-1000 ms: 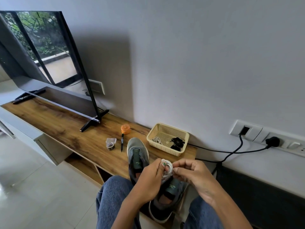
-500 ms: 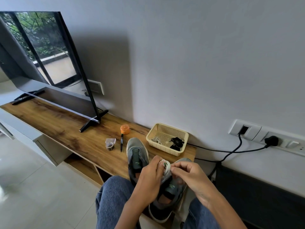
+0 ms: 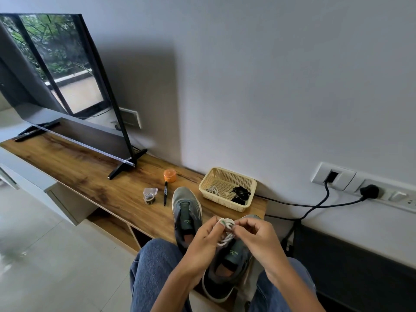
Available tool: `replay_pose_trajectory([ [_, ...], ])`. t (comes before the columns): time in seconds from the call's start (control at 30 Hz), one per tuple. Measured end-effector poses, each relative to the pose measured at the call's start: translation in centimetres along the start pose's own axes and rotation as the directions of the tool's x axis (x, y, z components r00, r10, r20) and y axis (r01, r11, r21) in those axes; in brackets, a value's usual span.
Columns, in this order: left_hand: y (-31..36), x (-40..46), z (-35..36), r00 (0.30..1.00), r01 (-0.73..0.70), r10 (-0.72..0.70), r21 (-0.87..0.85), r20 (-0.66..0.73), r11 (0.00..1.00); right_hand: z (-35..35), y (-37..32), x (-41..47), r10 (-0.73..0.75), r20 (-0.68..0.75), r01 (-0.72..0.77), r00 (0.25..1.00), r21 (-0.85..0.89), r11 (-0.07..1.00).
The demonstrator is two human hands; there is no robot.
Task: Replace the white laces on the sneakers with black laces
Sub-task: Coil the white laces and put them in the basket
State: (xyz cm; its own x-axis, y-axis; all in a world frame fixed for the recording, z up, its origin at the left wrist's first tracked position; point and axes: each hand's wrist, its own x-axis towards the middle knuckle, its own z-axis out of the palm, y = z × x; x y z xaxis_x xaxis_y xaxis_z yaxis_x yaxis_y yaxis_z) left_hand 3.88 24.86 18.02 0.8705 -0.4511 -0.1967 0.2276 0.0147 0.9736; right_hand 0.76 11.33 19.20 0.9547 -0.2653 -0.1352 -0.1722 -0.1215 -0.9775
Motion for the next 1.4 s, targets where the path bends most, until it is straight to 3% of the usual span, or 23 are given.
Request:
replay_pose_trajectory([
  [0.17, 0.1, -0.1, 0.2, 0.997, 0.081, -0.077, -0.148, 0.031, 0.986, 0.0, 0.8, -0.2, -0.324, -0.067, 0.309, 0.944, -0.174, 0.935],
  [0.27, -0.4, 0.1, 0.1, 0.998, 0.066, -0.065, -0.133, 0.011, 0.989, -0.1, 1.1, -0.1, -0.584, 0.036, 0.556, 0.811, -0.359, 0.750],
  [0.33, -0.5, 0.1, 0.1, 0.999, 0.052, -0.052, -0.116, -0.002, 0.992, -0.3, 1.4, 0.1, -0.636, 0.119, 0.627, 0.762, -0.378, 0.681],
  [0.43, -0.5, 0.4, -0.2, 1.000, 0.031, -0.031, -0.077, 0.003, 0.997, -0.5, 1.5, 0.5, -0.622, 0.143, 0.628, 0.770, -0.343, 0.699],
  [0.67, -0.4, 0.6, -0.3, 0.998, -0.053, 0.056, 0.110, -0.029, 0.993, -0.4, 0.7, 0.2, -0.625, 0.047, 0.603, 0.779, -0.328, 0.727],
  [0.97, -1.0, 1.1, -0.3, 0.976, -0.150, 0.186, 0.261, -0.116, 0.954, -1.0, -0.1, 0.0, -0.564, 0.118, 0.565, 0.817, -0.363, 0.741],
  [1.23, -0.7, 1.1, -0.2, 0.966, -0.216, 0.246, 0.272, -0.080, 0.938, -0.8, -0.6, 0.0, -0.370, -0.061, 0.361, 0.927, -0.117, 0.925],
  [1.4, 0.2, 0.3, 0.2, 0.964, -0.257, 0.238, 0.195, 0.115, 0.947, -0.3, -0.5, 0.7, -0.139, -0.226, 0.172, 0.964, 0.135, 0.976],
])
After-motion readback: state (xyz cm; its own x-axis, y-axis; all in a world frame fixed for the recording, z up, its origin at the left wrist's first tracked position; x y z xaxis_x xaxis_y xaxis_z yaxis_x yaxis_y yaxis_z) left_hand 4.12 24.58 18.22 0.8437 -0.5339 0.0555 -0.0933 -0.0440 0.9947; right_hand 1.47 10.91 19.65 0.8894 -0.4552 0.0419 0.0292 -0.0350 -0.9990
